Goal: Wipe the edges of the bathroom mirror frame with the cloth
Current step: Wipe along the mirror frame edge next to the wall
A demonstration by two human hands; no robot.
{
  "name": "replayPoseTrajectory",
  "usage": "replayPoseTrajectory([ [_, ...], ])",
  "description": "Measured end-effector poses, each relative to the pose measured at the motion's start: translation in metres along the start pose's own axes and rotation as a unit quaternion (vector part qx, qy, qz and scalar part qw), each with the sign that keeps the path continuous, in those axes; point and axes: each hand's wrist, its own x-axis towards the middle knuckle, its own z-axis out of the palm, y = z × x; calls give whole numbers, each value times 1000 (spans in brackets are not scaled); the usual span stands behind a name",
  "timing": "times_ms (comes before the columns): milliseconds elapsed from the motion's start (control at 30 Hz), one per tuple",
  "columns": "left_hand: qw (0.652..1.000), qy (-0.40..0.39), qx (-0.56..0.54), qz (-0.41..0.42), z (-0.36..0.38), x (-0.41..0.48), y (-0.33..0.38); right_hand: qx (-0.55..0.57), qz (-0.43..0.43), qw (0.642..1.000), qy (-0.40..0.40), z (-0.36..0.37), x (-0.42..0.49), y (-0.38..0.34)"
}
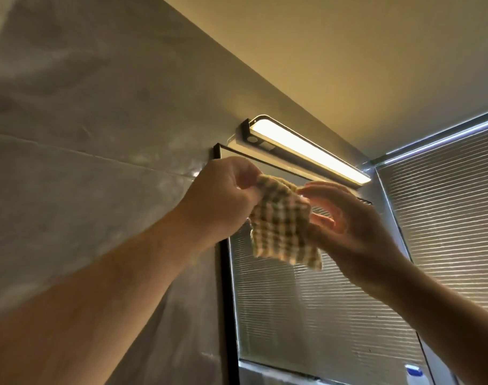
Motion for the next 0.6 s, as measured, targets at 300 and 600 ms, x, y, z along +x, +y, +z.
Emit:
replayPoseTrajectory([
  [300,988,105,103,48,17,-8,7,256,264,925,-98,6,0,-10],
  [600,974,-118,-76,-177,11,-16,13,249,243,937,23,0,4,-8],
])
